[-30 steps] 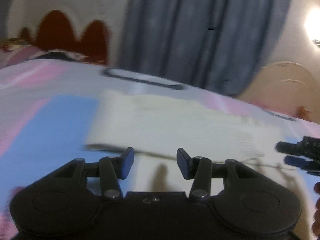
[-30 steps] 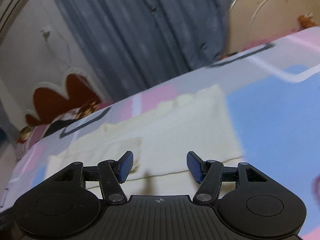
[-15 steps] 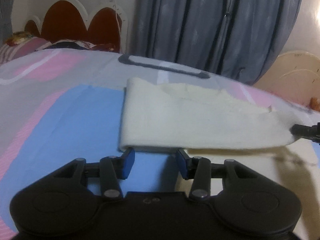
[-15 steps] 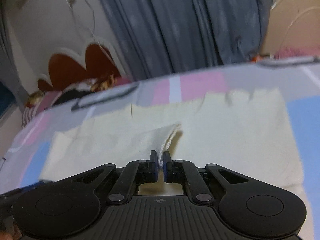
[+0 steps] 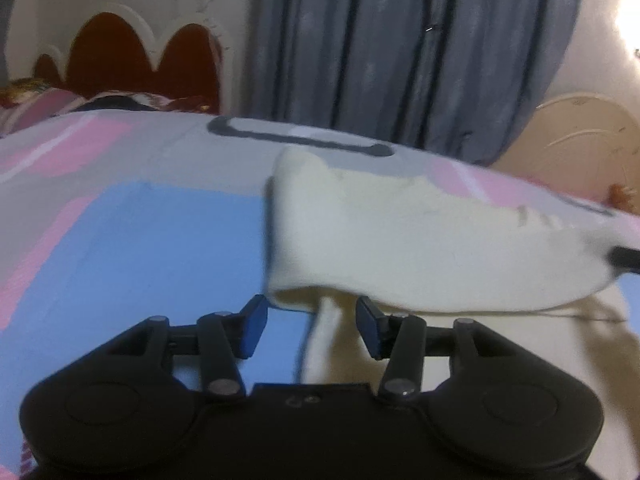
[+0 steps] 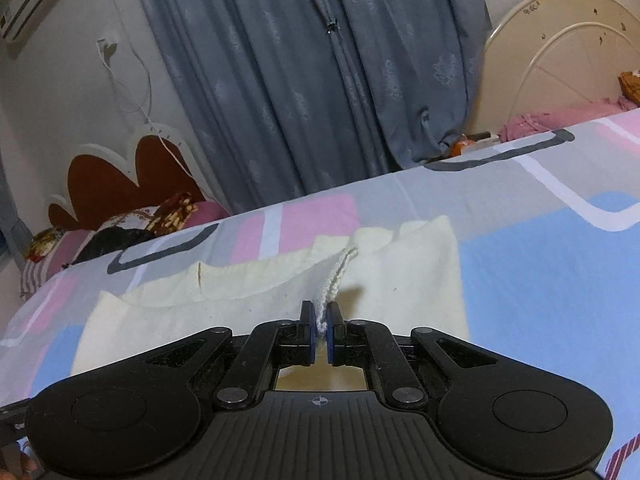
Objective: Fold small clothes
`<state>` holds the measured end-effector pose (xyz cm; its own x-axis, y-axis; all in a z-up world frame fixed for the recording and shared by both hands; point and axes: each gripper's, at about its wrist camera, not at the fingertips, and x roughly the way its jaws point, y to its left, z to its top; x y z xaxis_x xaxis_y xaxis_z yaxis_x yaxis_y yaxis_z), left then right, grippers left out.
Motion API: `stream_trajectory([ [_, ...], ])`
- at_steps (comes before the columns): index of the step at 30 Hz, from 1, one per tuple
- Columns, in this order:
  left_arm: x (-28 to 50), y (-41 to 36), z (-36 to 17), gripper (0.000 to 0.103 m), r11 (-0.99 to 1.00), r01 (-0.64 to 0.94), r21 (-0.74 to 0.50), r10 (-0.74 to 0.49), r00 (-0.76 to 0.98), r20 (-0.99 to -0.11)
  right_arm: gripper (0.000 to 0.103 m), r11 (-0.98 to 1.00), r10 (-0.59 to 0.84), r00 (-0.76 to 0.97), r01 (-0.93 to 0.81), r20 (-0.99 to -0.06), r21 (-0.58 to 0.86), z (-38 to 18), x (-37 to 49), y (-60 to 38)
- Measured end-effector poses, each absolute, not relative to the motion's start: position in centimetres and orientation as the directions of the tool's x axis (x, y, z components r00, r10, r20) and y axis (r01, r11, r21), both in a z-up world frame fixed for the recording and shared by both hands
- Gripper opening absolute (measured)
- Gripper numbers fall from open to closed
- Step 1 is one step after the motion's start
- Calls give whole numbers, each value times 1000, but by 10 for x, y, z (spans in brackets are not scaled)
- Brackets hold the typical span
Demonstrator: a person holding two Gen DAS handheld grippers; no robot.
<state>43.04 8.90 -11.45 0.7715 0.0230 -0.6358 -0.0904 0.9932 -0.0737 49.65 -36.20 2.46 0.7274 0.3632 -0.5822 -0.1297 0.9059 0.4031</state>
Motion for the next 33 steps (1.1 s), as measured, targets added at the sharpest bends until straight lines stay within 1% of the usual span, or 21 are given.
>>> stream_trajectory([
  [1, 433, 93, -117, 47, 990, -125, -64, 55, 764, -642, 4, 908, 358, 730, -128, -583, 399, 26, 495, -364],
  [2, 433, 98, -119, 47, 986, -145, -78, 61, 761, -646, 4, 912, 348, 734, -121, -583, 393, 26, 494, -367],
  [4, 433, 106, -122, 47, 983, -145, -115, 37, 763, -646, 4, 924, 299, 755, -76, -583, 376, 26, 493, -375],
  [6, 432, 105, -123, 47, 988, -125, -91, 38, 764, -644, 4, 930, 261, 760, -32, -595, 367, 22, 488, -388],
  [9, 430, 104, -123, 46, 989, -123, -87, 39, 765, -642, 4, 935, 260, 719, -21, -645, 353, 5, 483, -394],
  [13, 429, 107, -122, 46, 989, -117, -93, 30, 763, -646, 4, 932, 263, 719, -18, -644, 361, 0, 479, -394],
  [20, 432, 106, -122, 46, 989, -117, -86, 34, 762, -647, 4, 936, 265, 750, -48, -606, 350, 11, 481, -393],
  [24, 431, 105, -123, 47, 991, -112, -74, 38, 763, -645, 4, 943, 252, 796, -74, -550, 326, 24, 483, -395],
  [25, 431, 104, -123, 47, 991, -111, -71, 39, 763, -646, 4, 949, 237, 794, -67, -560, 307, 20, 484, -396],
  [27, 433, 104, -123, 47, 992, -109, -68, 39, 758, -651, 4, 958, 218, 739, -37, -637, 285, 3, 492, -397],
  [28, 433, 104, -122, 47, 992, -106, -67, 37, 757, -653, 4, 956, 224, 723, -33, -653, 292, -4, 493, -398],
  [32, 432, 106, -122, 48, 994, -83, -67, 19, 758, -652, 4, 957, 230, 721, -45, -653, 288, -11, 488, -398],
  [33, 431, 108, -121, 52, 994, -79, -74, 12, 760, -650, 5, 956, 229, 726, -42, -649, 290, -11, 487, -400],
])
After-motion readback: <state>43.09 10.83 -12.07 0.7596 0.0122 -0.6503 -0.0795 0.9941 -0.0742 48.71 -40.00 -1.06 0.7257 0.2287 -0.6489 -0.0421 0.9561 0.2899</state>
